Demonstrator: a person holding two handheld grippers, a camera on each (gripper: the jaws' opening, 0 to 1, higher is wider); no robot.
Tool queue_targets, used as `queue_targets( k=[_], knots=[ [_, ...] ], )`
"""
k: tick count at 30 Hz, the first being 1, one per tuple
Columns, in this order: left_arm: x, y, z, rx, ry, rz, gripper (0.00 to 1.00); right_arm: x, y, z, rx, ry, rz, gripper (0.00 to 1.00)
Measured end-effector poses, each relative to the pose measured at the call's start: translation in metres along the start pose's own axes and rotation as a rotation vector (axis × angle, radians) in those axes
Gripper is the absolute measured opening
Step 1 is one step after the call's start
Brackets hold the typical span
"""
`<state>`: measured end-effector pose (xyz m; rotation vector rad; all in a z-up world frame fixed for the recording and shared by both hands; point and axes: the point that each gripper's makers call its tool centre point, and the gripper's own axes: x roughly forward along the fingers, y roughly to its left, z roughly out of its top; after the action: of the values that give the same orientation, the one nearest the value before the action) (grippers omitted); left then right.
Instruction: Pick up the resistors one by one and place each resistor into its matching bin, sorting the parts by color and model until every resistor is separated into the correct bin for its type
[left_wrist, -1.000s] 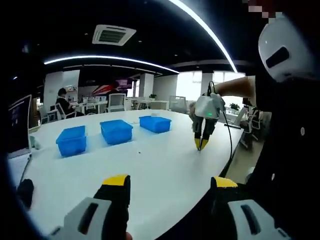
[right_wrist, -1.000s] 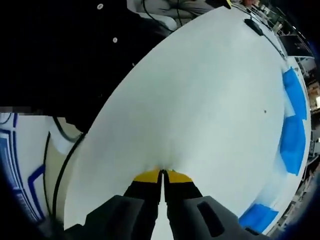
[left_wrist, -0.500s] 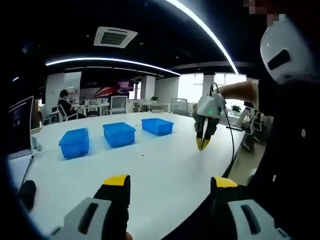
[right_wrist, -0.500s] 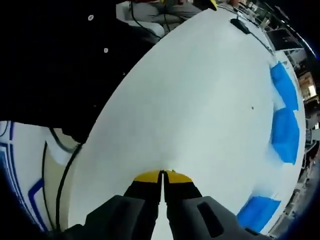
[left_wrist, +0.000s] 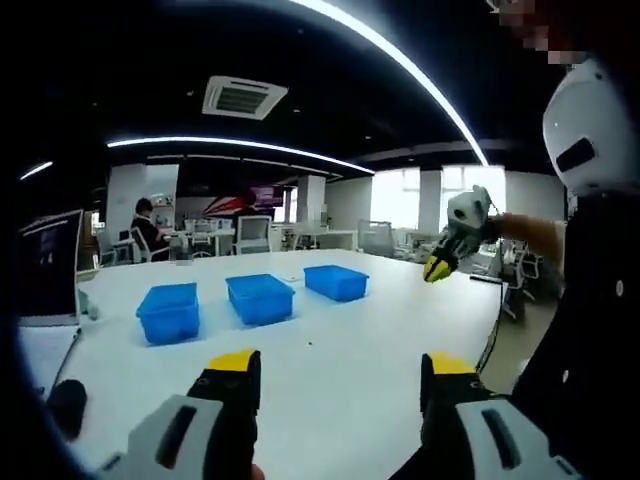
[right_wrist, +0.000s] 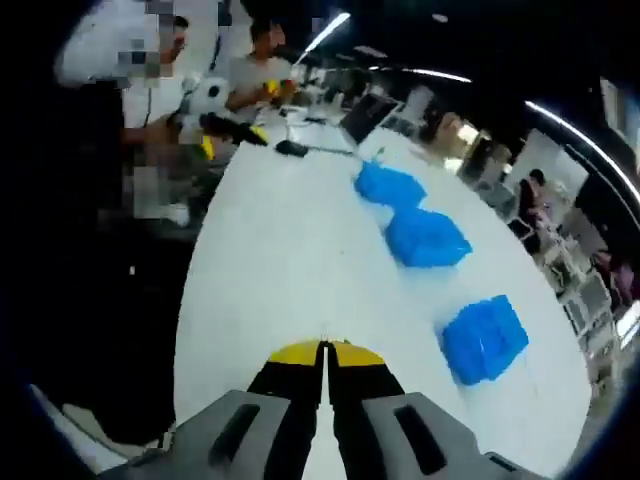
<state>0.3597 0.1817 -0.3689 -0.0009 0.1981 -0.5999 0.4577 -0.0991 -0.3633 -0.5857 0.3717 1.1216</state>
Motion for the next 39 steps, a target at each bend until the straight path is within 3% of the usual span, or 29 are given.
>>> queue_targets(
  k=[1, 2, 3, 5, 7, 10, 13, 20, 29, 37, 39],
  knots=[
    [0.001, 0.001, 0.001, 0.0, -0.003, 0.004, 0.66, -0.004, -0.002, 0.002, 0.044, -0.028, -0.037, 0.05],
    [0.002, 0.003, 0.001, -0.001, -0.008, 0.011, 0.66, -0.013, -0.006, 0.006, 0.128, -0.097, -0.112, 0.05],
    [0.002, 0.003, 0.002, -0.002, -0.008, 0.013, 0.66, -0.015, -0.007, 0.008, 0.148, -0.117, -0.133, 0.05],
    [0.004, 0.006, 0.002, -0.008, -0.013, 0.022, 0.66, -0.032, -0.017, 0.014, 0.316, -0.259, -0.286, 0.05],
    [0.005, 0.007, 0.003, -0.008, -0.015, 0.027, 0.66, -0.05, -0.026, 0.015, 0.414, -0.369, -0.45, 0.05],
    [0.007, 0.008, 0.003, -0.013, -0.017, 0.029, 0.66, -0.059, -0.02, 0.018, 0.429, -0.445, -0.541, 0.05],
    [0.008, 0.008, 0.005, -0.016, -0.019, 0.021, 0.66, -0.058, -0.018, 0.024, 0.364, -0.445, -0.609, 0.05],
    [0.004, 0.01, 0.01, -0.006, -0.027, 0.022, 0.66, -0.046, -0.034, 0.04, 0.355, -0.465, -0.607, 0.05],
    [-0.009, 0.02, 0.006, -0.034, -0.047, 0.069, 0.65, -0.015, -0.113, 0.064, 0.377, -0.471, -0.626, 0.05],
    [-0.022, 0.025, 0.008, -0.039, -0.06, 0.101, 0.65, 0.033, -0.19, 0.059, 0.301, -0.346, -0.67, 0.05],
    [-0.024, 0.026, 0.007, -0.045, -0.061, 0.108, 0.65, 0.046, -0.204, 0.056, 0.34, -0.327, -0.656, 0.05]
  ],
)
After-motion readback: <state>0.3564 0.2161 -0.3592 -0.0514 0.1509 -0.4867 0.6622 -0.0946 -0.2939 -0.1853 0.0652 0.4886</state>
